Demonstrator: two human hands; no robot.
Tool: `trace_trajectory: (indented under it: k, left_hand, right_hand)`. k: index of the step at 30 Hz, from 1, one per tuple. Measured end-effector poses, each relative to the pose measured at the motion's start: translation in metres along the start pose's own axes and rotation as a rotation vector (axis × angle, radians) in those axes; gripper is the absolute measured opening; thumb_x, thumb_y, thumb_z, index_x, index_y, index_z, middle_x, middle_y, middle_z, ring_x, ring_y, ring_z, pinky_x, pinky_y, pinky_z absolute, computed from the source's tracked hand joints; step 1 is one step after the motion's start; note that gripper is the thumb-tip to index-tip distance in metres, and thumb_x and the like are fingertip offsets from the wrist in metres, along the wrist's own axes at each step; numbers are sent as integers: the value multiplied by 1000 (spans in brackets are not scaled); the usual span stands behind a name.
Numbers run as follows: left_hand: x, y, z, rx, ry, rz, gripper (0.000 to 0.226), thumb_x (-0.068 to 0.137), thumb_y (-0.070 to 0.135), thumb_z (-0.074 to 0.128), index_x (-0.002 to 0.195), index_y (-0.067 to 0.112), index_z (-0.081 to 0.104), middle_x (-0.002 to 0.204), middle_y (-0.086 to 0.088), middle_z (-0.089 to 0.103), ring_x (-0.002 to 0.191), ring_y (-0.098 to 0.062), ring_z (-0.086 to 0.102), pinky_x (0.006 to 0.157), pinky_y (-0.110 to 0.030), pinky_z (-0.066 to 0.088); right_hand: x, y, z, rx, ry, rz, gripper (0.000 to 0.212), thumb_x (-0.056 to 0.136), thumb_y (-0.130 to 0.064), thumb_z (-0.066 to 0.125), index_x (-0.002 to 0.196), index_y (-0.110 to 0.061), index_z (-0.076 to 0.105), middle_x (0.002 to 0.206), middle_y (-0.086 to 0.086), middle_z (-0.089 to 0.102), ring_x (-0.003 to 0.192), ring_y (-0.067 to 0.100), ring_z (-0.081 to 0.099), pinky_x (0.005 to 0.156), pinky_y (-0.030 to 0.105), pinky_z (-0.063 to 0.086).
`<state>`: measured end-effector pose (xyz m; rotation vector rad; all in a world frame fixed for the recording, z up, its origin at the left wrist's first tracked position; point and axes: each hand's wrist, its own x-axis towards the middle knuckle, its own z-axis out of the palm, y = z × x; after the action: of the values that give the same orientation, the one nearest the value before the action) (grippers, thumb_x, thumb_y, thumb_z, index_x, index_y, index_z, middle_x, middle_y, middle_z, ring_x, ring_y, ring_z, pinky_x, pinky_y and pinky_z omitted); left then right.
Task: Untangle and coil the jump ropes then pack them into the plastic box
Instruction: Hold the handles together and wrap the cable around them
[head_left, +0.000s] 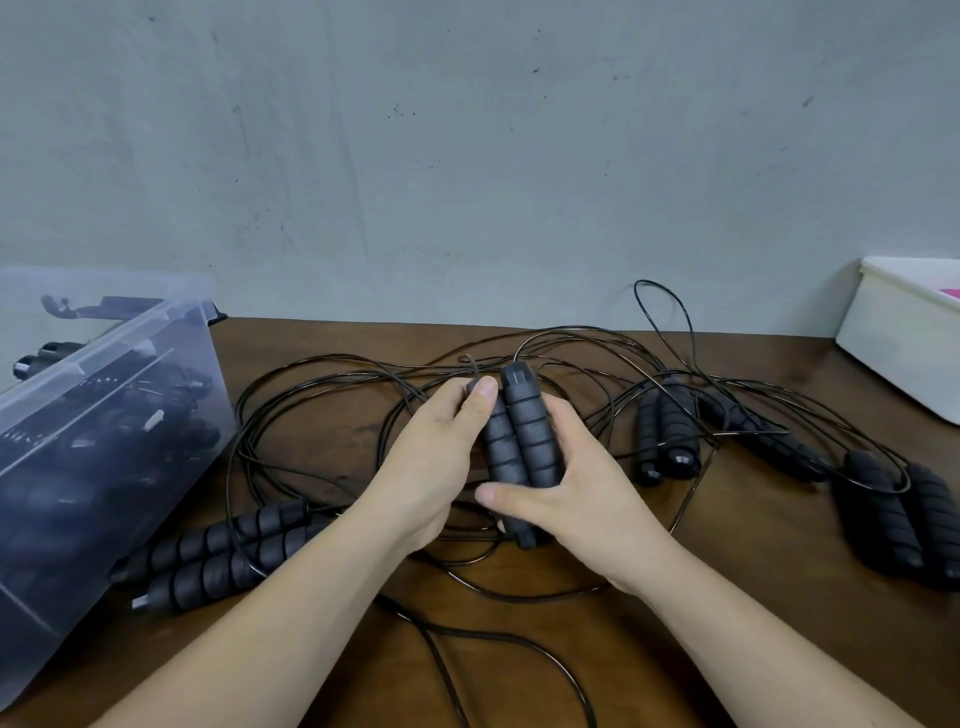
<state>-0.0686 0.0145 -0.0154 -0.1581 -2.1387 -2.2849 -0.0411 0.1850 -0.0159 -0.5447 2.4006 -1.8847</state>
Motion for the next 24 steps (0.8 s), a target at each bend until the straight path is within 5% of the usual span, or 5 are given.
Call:
trace_trajectory:
  k: [2, 11, 16, 20, 24]
  left_hand:
    - [0, 1, -1, 17, 0, 13, 50, 94, 74, 57, 122, 34, 70, 127, 3, 73, 127, -26, 66, 107, -59, 51]
    - [-1, 4, -3, 57, 4, 44, 46, 97, 71, 53, 119, 34, 70, 124, 6, 74, 125, -20, 66, 109, -56, 50]
    - [-6, 9, -1, 141, 51, 84, 42, 98, 69, 54, 117, 33, 68, 118, 7, 73, 119, -17, 67, 104, -57, 54]
    - [-11, 26, -7, 498, 319, 461, 49, 101, 47, 65, 144, 33, 46, 143, 14, 46, 133, -1, 50, 105, -31, 51]
    - [-2, 50, -17, 693, 138, 680, 19, 108, 27, 58, 122, 27, 70, 131, 17, 65, 139, -10, 53, 113, -47, 43]
  right_hand:
    - [0, 0, 0, -72, -3, 0, 87, 81, -33, 94, 148, -50, 43, 130, -15, 70, 106, 16, 75, 96, 48, 63]
    - [-2, -5, -2, -105, 16, -16, 84, 81, -34, 94, 148, -49, 45, 130, -21, 69, 114, 7, 71, 98, 40, 63]
    - [0, -6, -5, -129, 13, -10, 79, 82, -21, 90, 144, -48, 49, 119, -15, 72, 92, 18, 77, 75, 47, 68]
    - [1, -21, -20, -77, -102, 94, 69, 80, -8, 86, 134, -42, 59, 106, 5, 75, 65, 20, 69, 58, 42, 62]
    - [8, -56, -38, -149, -312, 144, 58, 81, -1, 81, 125, -33, 62, 98, 18, 73, 60, 26, 61, 56, 39, 56]
